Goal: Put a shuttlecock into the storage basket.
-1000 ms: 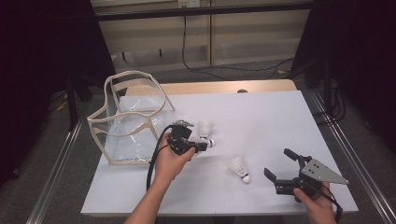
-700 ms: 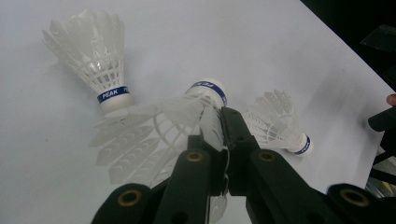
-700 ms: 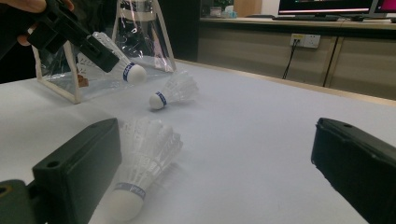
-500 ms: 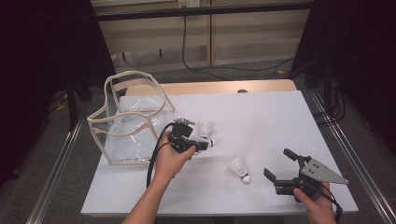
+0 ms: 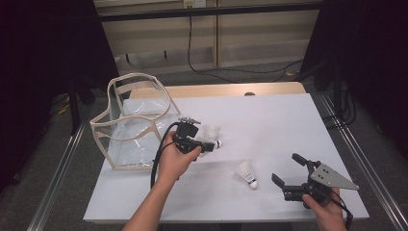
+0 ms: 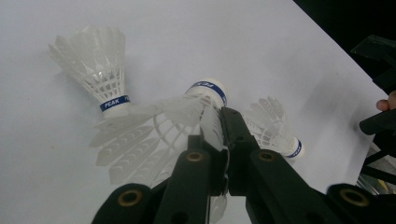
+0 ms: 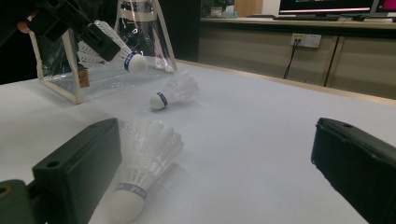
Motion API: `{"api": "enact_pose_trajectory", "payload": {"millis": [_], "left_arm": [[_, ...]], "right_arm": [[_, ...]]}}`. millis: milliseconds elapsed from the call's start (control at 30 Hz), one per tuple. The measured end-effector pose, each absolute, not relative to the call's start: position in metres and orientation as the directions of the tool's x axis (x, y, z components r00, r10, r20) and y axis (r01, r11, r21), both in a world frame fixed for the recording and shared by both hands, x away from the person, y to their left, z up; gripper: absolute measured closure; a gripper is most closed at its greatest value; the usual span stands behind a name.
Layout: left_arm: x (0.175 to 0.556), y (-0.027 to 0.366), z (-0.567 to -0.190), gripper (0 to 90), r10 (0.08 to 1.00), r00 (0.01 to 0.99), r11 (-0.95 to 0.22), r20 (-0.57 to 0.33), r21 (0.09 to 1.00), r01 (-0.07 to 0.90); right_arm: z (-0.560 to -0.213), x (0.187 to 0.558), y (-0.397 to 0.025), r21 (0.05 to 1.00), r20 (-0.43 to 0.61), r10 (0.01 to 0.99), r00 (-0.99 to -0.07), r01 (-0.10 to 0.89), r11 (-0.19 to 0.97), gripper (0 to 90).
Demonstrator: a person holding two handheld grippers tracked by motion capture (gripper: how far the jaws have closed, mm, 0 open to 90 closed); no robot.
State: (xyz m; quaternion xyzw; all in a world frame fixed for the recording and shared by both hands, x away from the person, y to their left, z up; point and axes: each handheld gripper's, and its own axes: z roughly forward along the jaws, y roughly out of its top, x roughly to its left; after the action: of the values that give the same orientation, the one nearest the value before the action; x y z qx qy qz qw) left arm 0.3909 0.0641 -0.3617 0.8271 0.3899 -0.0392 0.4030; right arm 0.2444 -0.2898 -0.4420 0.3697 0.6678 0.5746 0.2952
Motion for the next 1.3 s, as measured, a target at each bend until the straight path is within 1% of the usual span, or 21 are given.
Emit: {"api": "enact_pose_trajectory", "payload": {"millis": [1100,1300], "left_arm": [[0.397,0.068,-0.334,89.3,0.623,0.676,-0.358,-0.394,0.625,0.694],[0.398,0.068,-0.33,89.3,0.628,0.676,-0.362,-0.386,0.624,0.693]], "right_arm": [[-0.442,0.244,-0.29,0.986,0.035,0.831,-0.554,0.156,0.062,1.3],[-0.442,0.244,-0.289,0.985,0.034,0.834,-0.551,0.158,0.065,1.3]]}}
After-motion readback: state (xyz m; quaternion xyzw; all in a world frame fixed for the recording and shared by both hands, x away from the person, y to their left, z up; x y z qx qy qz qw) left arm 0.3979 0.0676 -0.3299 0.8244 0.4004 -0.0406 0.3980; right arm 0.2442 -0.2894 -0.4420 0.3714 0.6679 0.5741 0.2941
